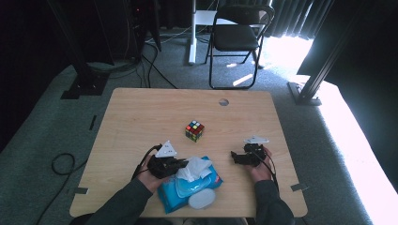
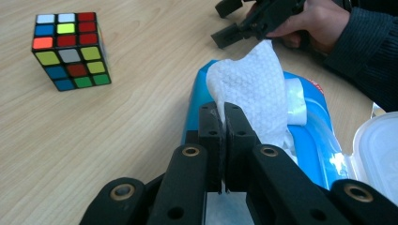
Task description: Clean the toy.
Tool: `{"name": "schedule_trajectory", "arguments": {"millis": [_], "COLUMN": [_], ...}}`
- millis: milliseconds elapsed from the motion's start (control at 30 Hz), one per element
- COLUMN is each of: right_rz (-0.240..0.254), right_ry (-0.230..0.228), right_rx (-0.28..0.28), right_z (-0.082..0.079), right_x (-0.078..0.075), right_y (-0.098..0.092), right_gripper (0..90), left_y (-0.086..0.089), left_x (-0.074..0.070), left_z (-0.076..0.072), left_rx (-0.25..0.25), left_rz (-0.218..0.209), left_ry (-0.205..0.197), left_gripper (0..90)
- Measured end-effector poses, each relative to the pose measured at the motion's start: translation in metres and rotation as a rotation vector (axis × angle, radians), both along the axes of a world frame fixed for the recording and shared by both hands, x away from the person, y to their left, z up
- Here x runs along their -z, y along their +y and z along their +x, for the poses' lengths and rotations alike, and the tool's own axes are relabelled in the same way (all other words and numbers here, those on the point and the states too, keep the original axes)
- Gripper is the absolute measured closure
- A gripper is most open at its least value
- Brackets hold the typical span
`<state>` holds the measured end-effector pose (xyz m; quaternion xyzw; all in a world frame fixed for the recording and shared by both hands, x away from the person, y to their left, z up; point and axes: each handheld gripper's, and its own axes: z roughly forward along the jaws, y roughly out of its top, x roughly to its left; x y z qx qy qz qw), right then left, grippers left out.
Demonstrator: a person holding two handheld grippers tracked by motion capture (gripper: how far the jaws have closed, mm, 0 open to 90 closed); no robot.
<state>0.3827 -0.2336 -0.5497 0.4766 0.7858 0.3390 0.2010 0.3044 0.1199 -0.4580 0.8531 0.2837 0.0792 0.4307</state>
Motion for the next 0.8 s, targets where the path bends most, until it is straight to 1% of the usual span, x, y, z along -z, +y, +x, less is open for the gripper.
{"name": "schedule_trajectory", "arguments": {"millis": [267, 533, 733, 800], "right_rz": [0.0, 0.0, 0.0, 0.0], "right_ry": [0.0, 0.0, 0.0, 0.0], "right_rx": [0.0, 0.0, 0.0, 0.0], "right_z": [0.0, 0.0, 0.0, 0.0], "right_x": [0.0, 0.0, 0.0, 0.0], "right_y": [0.0, 0.0, 0.0, 0.0], "right_gripper": [13.3, 13.4, 13.4, 13.3], "left_y": [0.007, 0.012, 0.019, 0.021], "left_x": [-0.005, -0.006, -0.009, -0.01], "left_z": [0.004, 0.009, 0.013, 0.015], "left_rx": [-0.026, -0.042, -0.062, -0.069], "left_rz": [-0.015, -0.017, -0.042, -0.043], "left_ry": [-0.013, -0.019, -0.016, -0.02], "left_gripper": [87.9, 88.0, 88.0, 88.0]}}
